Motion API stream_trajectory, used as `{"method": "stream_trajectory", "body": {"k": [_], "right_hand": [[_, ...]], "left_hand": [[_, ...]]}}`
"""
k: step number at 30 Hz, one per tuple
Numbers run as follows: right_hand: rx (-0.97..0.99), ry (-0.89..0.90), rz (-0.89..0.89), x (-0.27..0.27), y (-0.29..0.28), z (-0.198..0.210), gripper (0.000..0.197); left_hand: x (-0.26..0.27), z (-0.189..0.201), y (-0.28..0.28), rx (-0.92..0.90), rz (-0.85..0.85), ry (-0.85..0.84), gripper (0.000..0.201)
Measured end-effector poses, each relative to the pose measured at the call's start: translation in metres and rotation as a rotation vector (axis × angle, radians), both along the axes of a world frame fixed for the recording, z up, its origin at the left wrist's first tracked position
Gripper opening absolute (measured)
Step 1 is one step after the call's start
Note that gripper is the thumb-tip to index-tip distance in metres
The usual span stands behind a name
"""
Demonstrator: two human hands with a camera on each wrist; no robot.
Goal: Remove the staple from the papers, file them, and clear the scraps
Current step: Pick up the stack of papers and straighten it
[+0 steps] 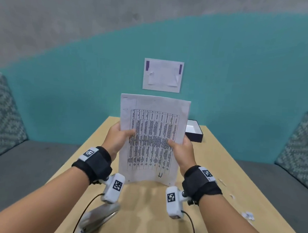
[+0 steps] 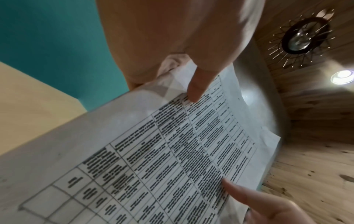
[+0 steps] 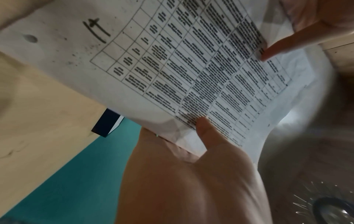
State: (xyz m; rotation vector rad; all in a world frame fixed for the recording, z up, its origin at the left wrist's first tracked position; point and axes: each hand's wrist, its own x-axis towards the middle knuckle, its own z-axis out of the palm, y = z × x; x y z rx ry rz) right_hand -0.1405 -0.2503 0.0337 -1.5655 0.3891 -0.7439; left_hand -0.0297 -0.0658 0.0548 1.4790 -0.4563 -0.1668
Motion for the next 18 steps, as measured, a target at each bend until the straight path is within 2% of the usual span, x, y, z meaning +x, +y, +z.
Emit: {"method": "stream_trajectory", "body": {"k": [5,7,11,13,15,16,18], "right_hand": [[-0.018,0.033,0.028,-0.004,-0.001,-0.006,0.029],[-0.036,-0.005,0.018,-0.004,0.0,-0.001,0.028],[-0.004,-0.122,0.014,-0.001,-0.002,0.026,0.025],[0.009,-0.145,0.021,0.001,-0.004,0.033,0.025],[0.027,-0.137,0.02,0.001,-0.006,0.032,0.026],[0.027,-0.12,0.014,0.0,-0.007,0.028,0.026],[0.007,-0.082,0.018,-0.001,-0.007,0.017,0.025]], "left_hand": [[0.002,0.013,0.001,0.003,0.028,-0.015,0.031],[0.002,0.03,0.0,-0.03,0.022,-0.042,0.027],[0.0,0.071,-0.004,-0.111,-0.017,-0.138,0.034],[0.002,0.083,-0.005,-0.155,-0.008,-0.176,0.025],[0.006,0.086,-0.006,-0.192,0.007,-0.209,0.008],[0.008,0.085,-0.006,-0.195,0.027,-0.225,0.009],[0.013,0.077,-0.008,-0.167,0.077,-0.259,0.025]]}}
